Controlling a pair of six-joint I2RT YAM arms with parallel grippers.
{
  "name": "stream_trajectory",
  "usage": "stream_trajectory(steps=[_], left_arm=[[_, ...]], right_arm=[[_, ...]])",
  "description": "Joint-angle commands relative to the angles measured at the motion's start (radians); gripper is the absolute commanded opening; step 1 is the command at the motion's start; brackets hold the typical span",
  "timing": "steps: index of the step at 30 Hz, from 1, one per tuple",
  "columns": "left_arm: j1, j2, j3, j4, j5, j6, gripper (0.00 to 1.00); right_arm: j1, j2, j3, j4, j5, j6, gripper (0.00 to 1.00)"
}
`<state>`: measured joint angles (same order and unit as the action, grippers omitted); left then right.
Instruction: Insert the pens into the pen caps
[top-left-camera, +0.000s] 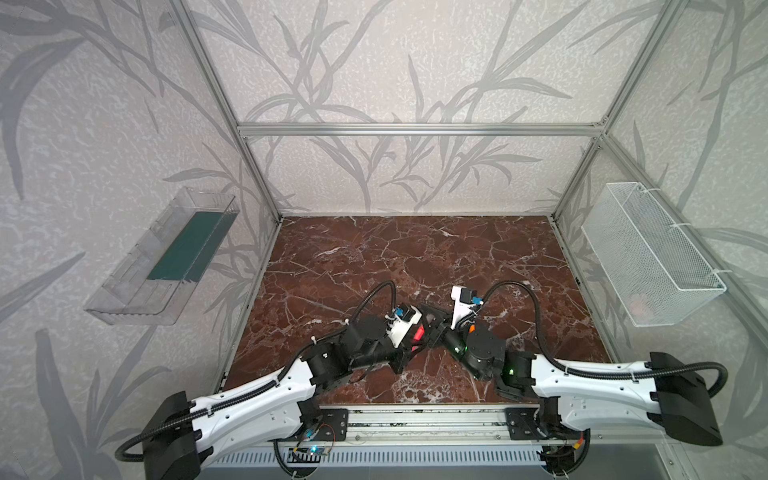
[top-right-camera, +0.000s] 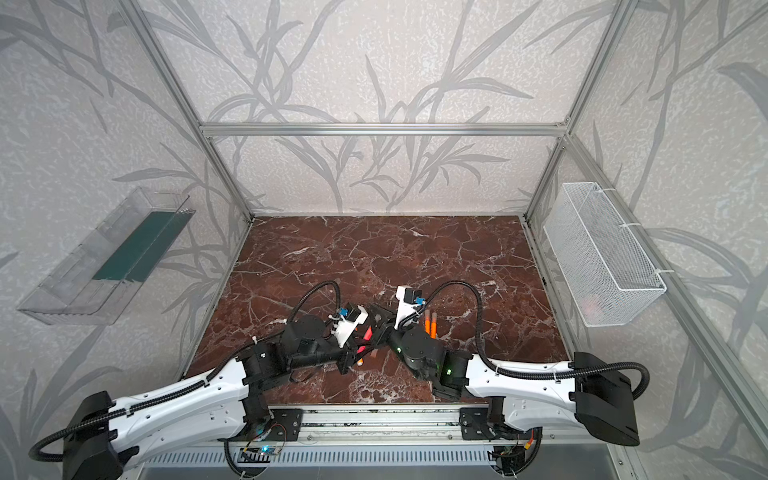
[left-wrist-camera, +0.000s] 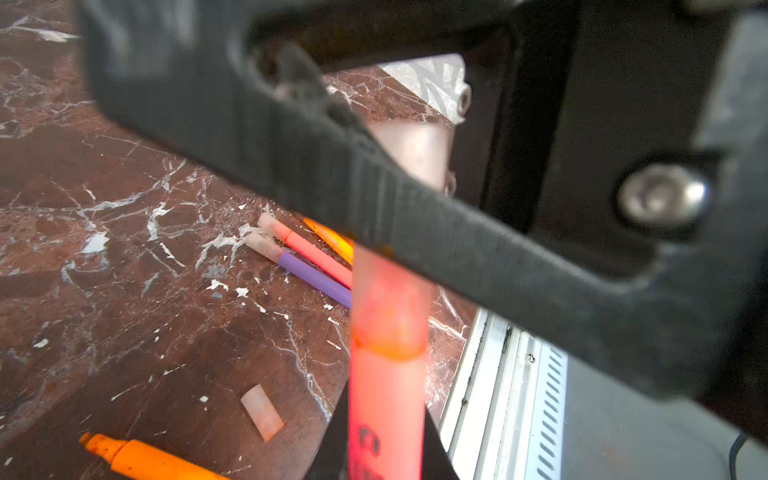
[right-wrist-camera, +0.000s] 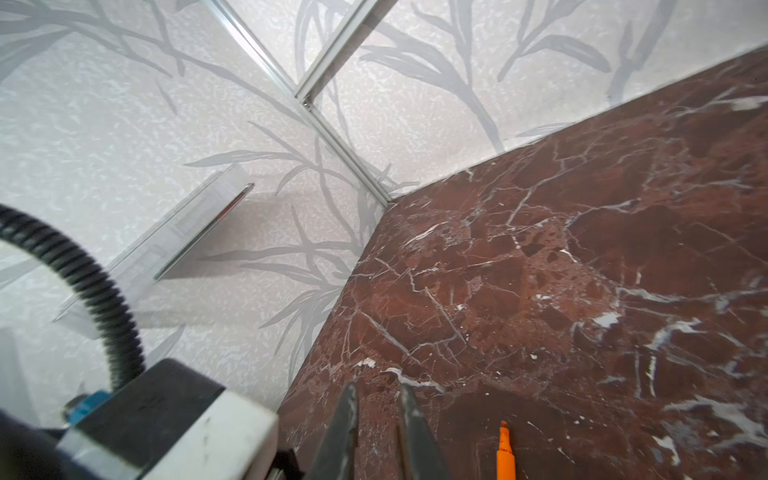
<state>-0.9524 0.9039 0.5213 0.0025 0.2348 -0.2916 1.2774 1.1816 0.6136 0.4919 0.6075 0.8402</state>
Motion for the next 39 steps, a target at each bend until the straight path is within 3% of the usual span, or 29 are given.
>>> stream_trajectory(steps=[1, 5, 10, 15, 19, 22, 25, 29, 33, 39], left_arm=[[0.081, -0.008, 0.086, 0.188, -0.462, -0.066, 0.00], [0.081, 0.009, 0.092, 0.182, -0.520, -0.058, 0.00], [0.081, -0.002, 0.067, 0.210, -0.464, -0.080, 0.00], [0.090, -0.048, 0.063, 0.220, -0.208, -0.135, 0.00], [0.122, -0.071, 0.078, 0.203, -0.124, -0.164, 0.00], [0.140, -0.071, 0.084, 0.201, -0.102, -0.170, 0.00], [0.145, -0.066, 0.085, 0.193, -0.163, -0.164, 0.00], [0.145, -0.063, 0.085, 0.174, -0.334, -0.135, 0.00], [0.139, -0.046, 0.083, 0.183, -0.495, -0.113, 0.00], [0.139, -0.047, 0.079, 0.199, -0.496, -0.111, 0.00]], right_arm=[[0.143, 0.052, 0.031, -0.344, -0.111, 0.089, 0.00], [0.147, 0.077, 0.029, -0.322, -0.094, 0.112, 0.00], [0.145, 0.085, -0.006, -0.224, -0.068, 0.078, 0.00], [0.144, 0.087, -0.101, 0.076, -0.207, -0.091, 0.00], [0.143, 0.115, -0.191, 0.361, -0.314, -0.196, 0.00], [0.146, 0.134, -0.211, 0.415, -0.327, -0.246, 0.00], [0.147, 0.144, -0.206, 0.384, -0.296, -0.195, 0.00], [0.156, 0.122, -0.093, 0.034, -0.203, -0.006, 0.00], [0.156, 0.162, -0.005, -0.098, -0.208, 0.064, 0.00], [0.154, 0.224, 0.028, -0.118, -0.179, 0.088, 0.00]])
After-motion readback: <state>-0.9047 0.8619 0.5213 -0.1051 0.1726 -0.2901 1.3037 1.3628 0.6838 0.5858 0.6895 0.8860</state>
